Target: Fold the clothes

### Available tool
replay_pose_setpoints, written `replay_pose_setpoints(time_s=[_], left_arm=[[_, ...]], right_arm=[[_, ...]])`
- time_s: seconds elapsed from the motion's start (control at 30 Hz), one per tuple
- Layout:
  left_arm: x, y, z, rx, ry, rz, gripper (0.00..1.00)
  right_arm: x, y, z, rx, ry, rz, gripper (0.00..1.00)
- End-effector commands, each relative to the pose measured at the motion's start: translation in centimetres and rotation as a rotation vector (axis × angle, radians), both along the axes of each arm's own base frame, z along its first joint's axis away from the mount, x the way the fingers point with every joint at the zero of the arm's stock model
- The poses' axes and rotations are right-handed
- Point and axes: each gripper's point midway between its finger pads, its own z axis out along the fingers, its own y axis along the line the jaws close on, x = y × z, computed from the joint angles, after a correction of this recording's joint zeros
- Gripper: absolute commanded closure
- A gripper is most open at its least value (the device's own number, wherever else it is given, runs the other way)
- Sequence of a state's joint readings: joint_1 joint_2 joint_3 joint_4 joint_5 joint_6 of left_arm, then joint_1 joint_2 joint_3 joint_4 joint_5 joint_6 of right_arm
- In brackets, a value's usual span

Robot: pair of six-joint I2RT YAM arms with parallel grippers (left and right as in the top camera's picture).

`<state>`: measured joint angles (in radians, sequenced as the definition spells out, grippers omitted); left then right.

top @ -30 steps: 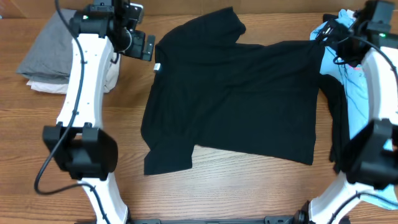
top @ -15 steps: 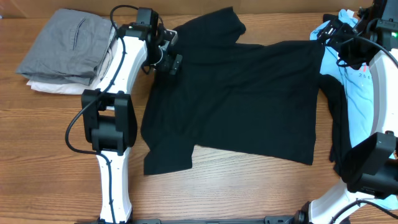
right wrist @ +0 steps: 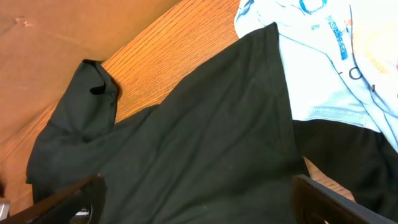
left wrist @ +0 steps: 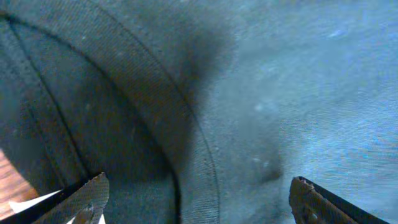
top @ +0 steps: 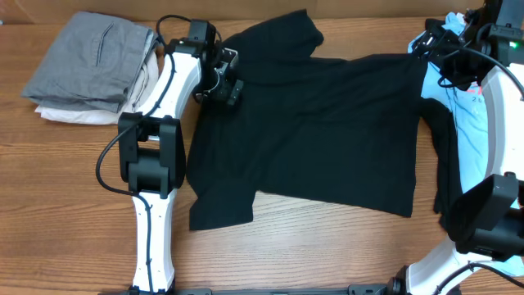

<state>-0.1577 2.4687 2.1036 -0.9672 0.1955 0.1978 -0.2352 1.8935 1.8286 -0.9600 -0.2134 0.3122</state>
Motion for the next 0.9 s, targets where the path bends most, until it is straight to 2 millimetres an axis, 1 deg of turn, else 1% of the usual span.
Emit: replay_pose_setpoints(time_s=[0.0,0.2,0.23,0.4,0.5,0.57,0.63,0.7,0.73,0.77,0.8,0.83,0.87], left_arm=[[-0.8,4.7,-3.1,0.170,0.069,0.087,0.04],[-1.9,9.7,-3.3,0.232,0.132,0.200,0.03],[-2.4,11.1,-3.4,0.234,0.160,0.225,0.03],[-3.4,14.3,-3.4,0.232,0.206,0.295,0.01],[-3.5,14.9,-3.4,0.206,0.212,0.307,0.00],[-3.2,13.9,-2.9,0.142,0.205,0.276,0.00],[-2.6,13.1,-1.7,0.102,0.190,0.258,0.00],[-1.7,12.5,0.3,0.104,0.161,0.246,0.00],[-1.3,12.2,1.6,0.106,0.141,0.240,0.00],[-0.8,11.8,3.1,0.104,0.116,0.234,0.00],[0.1,11.2,5.9,0.100,0.065,0.224,0.00],[0.5,10.8,7.7,0.097,0.032,0.219,0.00],[0.9,10.3,10.1,0.092,-0.014,0.212,0.00]], right_arm=[[-0.2,0.2,-1.3,0.005,0.025,0.011,0.03],[-0.2,0.2,-2.9,0.015,0.062,0.012,0.03],[-0.2,0.4,-3.2,0.016,0.069,0.016,0.03],[0.0,1.0,-3.3,0.016,0.070,0.030,0.03],[0.1,1.1,-3.3,0.014,0.065,0.031,0.03],[0.4,1.0,-3.1,0.011,0.051,0.032,0.03],[0.6,1.0,-2.3,0.006,0.029,0.031,0.03],[0.7,0.9,-0.9,-0.001,0.000,0.031,0.02],[0.7,0.9,0.1,-0.006,-0.021,0.030,0.02],[0.6,0.8,1.2,-0.011,-0.041,0.029,0.01],[0.4,0.8,3.0,-0.020,-0.078,0.027,0.00],[0.1,0.8,4.4,-0.032,-0.104,0.035,0.00],[-0.5,1.0,5.9,-0.045,-0.123,0.045,0.00]])
